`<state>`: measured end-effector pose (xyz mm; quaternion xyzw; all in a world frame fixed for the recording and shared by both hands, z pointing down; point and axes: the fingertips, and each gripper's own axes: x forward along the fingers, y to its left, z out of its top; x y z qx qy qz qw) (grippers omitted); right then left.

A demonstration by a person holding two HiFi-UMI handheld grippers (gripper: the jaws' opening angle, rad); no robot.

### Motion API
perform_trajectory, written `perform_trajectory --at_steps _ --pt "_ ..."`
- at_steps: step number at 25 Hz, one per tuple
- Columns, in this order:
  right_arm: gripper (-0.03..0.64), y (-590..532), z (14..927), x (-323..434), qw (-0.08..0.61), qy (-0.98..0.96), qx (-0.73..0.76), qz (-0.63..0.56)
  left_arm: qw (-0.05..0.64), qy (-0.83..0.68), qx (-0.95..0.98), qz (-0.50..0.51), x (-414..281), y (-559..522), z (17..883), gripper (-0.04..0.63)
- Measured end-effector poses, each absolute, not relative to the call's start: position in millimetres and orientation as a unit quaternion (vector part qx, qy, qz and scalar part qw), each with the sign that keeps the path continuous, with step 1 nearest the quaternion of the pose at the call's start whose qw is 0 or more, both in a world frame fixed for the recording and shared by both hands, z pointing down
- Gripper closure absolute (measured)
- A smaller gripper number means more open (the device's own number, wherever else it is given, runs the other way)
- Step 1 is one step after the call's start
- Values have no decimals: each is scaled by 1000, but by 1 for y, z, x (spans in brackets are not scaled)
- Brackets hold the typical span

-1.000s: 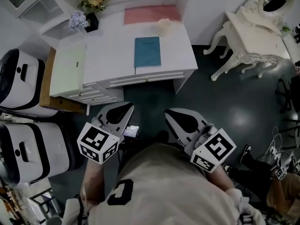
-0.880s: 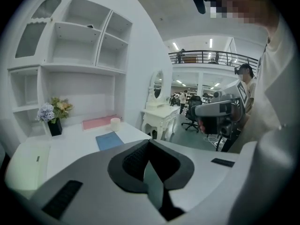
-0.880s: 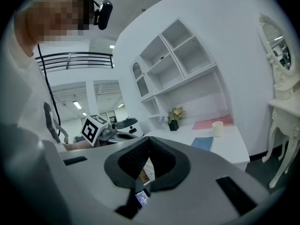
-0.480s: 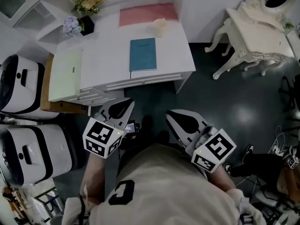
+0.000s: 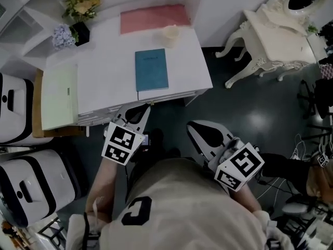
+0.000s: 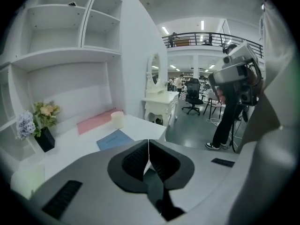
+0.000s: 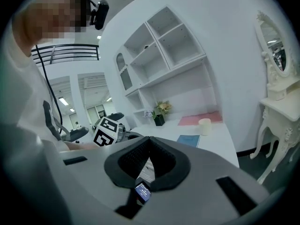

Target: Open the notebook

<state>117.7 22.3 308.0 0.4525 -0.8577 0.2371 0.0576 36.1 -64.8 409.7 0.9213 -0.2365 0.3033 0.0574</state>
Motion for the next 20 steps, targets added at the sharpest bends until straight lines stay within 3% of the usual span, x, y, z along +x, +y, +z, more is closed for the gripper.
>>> perform_trajectory --at_steps 20 --pt "597 -43 320 78 83 -840 470 260 49 -147 919 361 45 -118 472 580"
